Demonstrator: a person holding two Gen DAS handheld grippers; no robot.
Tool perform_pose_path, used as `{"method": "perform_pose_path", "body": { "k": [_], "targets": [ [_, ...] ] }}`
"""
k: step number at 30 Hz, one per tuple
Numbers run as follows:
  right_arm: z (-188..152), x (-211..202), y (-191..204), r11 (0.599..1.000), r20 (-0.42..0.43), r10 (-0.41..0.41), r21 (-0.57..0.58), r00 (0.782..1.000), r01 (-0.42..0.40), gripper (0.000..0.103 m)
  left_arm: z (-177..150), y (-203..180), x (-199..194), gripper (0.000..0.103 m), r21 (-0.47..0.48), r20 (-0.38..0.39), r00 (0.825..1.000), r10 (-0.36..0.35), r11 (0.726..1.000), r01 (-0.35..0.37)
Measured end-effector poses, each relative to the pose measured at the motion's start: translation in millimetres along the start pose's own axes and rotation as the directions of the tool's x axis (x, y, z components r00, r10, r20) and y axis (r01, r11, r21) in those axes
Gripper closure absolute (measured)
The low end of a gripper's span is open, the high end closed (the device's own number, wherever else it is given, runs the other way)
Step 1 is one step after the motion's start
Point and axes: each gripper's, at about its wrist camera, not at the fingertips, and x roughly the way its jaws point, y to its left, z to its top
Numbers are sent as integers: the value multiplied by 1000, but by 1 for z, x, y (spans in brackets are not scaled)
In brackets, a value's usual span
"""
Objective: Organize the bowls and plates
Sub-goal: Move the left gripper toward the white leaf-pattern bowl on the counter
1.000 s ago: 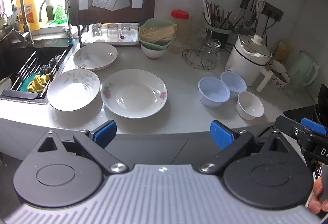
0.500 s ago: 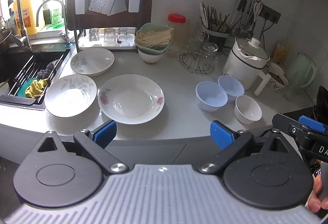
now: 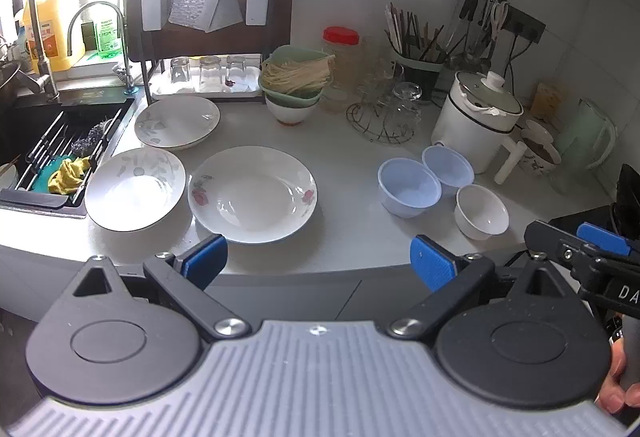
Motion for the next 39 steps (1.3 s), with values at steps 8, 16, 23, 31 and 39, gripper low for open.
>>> {"method": "perform_pose_path", "body": {
  "k": [8,16,23,31,39],
  "targets": [
    [1,0,-6,1000,-1,-9,9,1000,9,0,1,-1,0,3,3,-1,1000,1,1000,-1],
    [-1,1,-6,1000,-5,-6,10,1000,6,0,2,-4,3,3,-4,-9,1000,2,1000,-2],
    [0,2,-13,1000,-23,-9,16,1000,10,0,5,-7,6,3,-17,-9,1000,3,1000,-3],
    [1,6,-13,1000,-62,-9,-7,998,9,0,1,-2,10,3,-11,-24,999,28,1000,-28],
    [3,13,-13,1000,-77,-3,-6,997,2,0,4,13,16,3,-67,-32,999,32,997,-35]
  ]
}}
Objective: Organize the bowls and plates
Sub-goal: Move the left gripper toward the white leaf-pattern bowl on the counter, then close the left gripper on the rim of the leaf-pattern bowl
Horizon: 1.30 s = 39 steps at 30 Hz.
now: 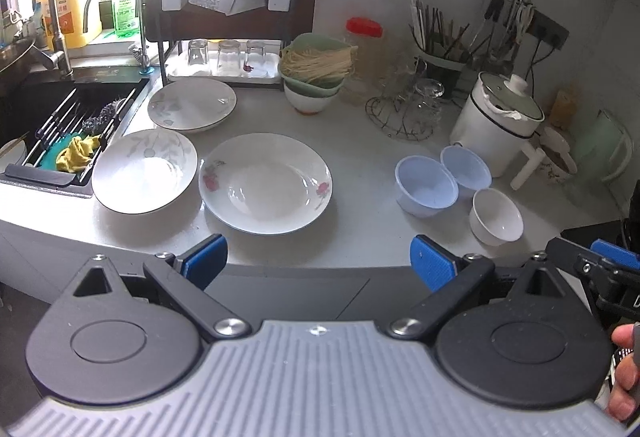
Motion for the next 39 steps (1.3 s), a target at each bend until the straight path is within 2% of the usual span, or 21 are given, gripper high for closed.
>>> {"method": "perform_pose_path", "body": {
  "k": [9,15,21,26,30,39],
  "targets": [
    [7,4,12,999,6,38,-24,999,-37,0,10,7,3,3,-14,-9,1000,4,1000,-4],
    [6,13,19,1000,14,13,3,1000,-14,0,19,19,16,3,15,-14,1000,-16,1000,16],
    [14,29,42,999,34,-10,32,999,9,0,43,44,29,3,36,-14,999,-32,999,33],
    [17,46,64,999,29,-15,49,999,13,0,61,70,46,3,54,-39,998,-43,998,45],
    [23,64,83,996,16,-40,77,999,39,1,75,99,57,3,85,-41,999,-11,996,15],
    [32,101,142,999,-25,-28,28,999,28,1,99,166,85,3,68,-46,999,-21,997,24]
  ]
}}
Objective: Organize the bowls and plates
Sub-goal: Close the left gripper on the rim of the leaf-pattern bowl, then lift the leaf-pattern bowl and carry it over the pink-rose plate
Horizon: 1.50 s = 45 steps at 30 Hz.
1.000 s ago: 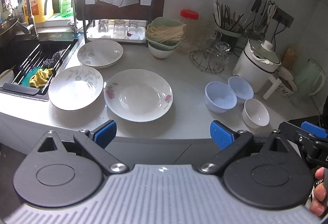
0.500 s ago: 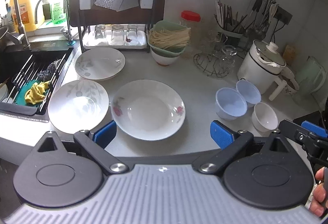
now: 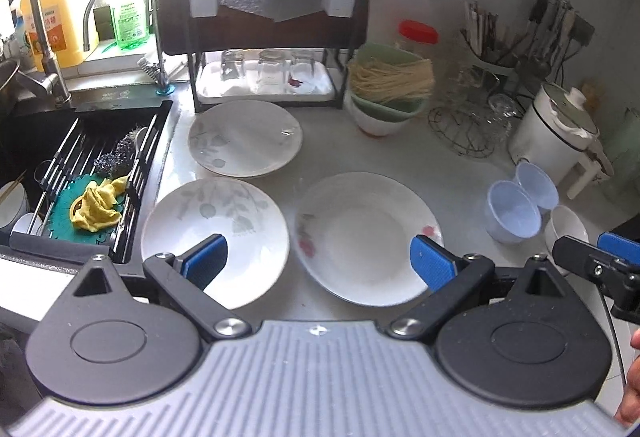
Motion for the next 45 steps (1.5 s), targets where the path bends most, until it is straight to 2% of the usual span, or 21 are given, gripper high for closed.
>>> {"method": "perform_pose_path", "body": {
  "k": [8,10,14,16,21,24,25,28,30,33,34,38,41,45],
  "targets": [
    [8,37,46,1000,-23,-7,-3,1000,7,1,12,66,25,3,-42,-24,1000,-13,999,12],
    [8,50,59,1000,-37,14,-6,999,-15,7,15,82,35,3,-41,-27,1000,-4,999,3],
    [5,81,83,999,-78,44,15,996,-43,12,23,119,59,3,-23,-54,998,13,1000,-15],
    [2,95,93,998,-100,56,31,993,-53,18,26,135,70,3,-14,-68,998,15,1000,-16],
    [-10,128,118,993,-154,106,75,982,-95,28,28,175,104,3,-19,-117,993,-32,999,30],
    [-20,144,133,989,-181,127,93,975,-112,40,26,190,127,5,2,-154,986,-60,998,61],
    [-23,149,137,989,-191,126,102,973,-108,46,25,195,135,5,1,-162,984,-74,997,75],
    [-34,166,145,987,-250,113,140,962,-79,57,24,207,155,5,-17,-185,975,-125,992,124],
    [-41,176,145,981,-284,127,179,950,-77,62,22,212,168,10,-5,-191,973,-132,991,133],
    [-52,192,147,976,-317,111,215,942,-43,64,18,220,186,18,-12,-199,967,-156,988,157],
    [-55,198,146,974,-335,104,227,936,-27,68,18,223,192,20,-21,-203,964,-170,985,169],
    [-68,215,144,964,-368,87,265,926,15,76,19,228,214,37,-12,-216,958,-187,982,189],
    [-72,221,146,959,-370,72,280,926,38,81,20,228,223,47,-10,-225,953,-201,979,204],
    [-72,224,150,959,-355,58,278,933,46,88,21,225,229,53,12,-241,942,-235,969,245]
  ]
}}
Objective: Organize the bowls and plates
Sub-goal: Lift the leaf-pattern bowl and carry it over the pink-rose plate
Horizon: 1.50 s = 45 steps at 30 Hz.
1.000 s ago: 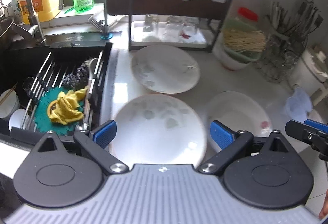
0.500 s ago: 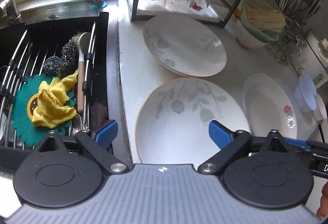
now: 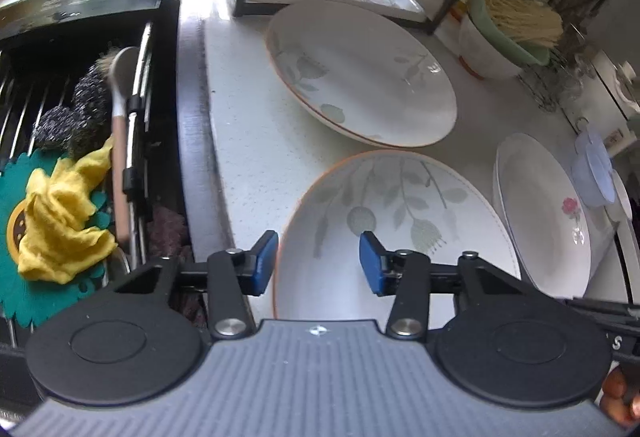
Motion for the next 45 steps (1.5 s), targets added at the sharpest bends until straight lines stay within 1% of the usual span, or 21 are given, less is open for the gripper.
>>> {"method": "perform_pose_path", "body": {
  "k": [1,2,6,8,10,18,20,25,30,32,36,39,40,42,43,45],
  "targets": [
    [1,1,-1,1000,4,1,-2,1000,-1,91,0,-1,1,53,11,-2,1000,3,1000,-3],
    [3,2,-1,1000,8,0,-5,1000,0,92,0,-1,1,53,17,-5,1000,0,1000,1],
    [7,6,-3,1000,-4,12,-22,1000,-12,91,1,4,1,53,-4,-23,999,-31,1000,31],
    [10,7,-4,998,-25,32,-47,999,-33,91,2,8,0,53,-19,-36,998,-50,999,50],
    [12,7,-7,998,-46,53,-33,998,-55,91,3,12,-2,53,-43,-46,996,-71,997,69],
    [19,-13,-4,992,-81,104,-69,991,-109,91,16,8,-30,53,-60,-39,993,-109,993,106],
    [21,-22,-4,990,-70,109,-77,992,-114,91,24,2,-35,53,-64,-53,991,-121,991,117],
    [27,-44,-19,993,-17,102,-55,995,-103,91,41,-28,-41,53,-25,-29,985,-170,985,169],
    [40,-54,-45,997,36,67,-29,997,-66,91,53,-68,-28,53,31,-12,984,-178,983,179],
    [46,-56,-57,998,54,61,-21,997,-59,91,56,-80,-18,53,33,-23,983,-183,983,183],
    [56,-54,-82,999,69,49,-16,996,-48,91,56,-106,5,53,59,-45,986,-162,985,164],
    [60,-48,-101,999,60,43,-9,997,-43,91,54,-122,23,53,59,-71,989,-127,990,132],
    [61,-45,-107,999,57,44,-13,997,-43,91,53,-125,26,53,58,-70,991,-114,991,118],
    [63,-41,-116,998,46,58,-9,997,-57,91,52,-134,29,53,61,-46,996,-75,995,78],
    [65,-41,-116,998,42,62,-16,997,-62,91,53,-139,30,53,69,-43,997,-58,996,61],
    [69,-39,-120,997,36,59,-46,998,-57,91,55,-148,34,53,59,-39,998,-39,997,41]
  ]
}}
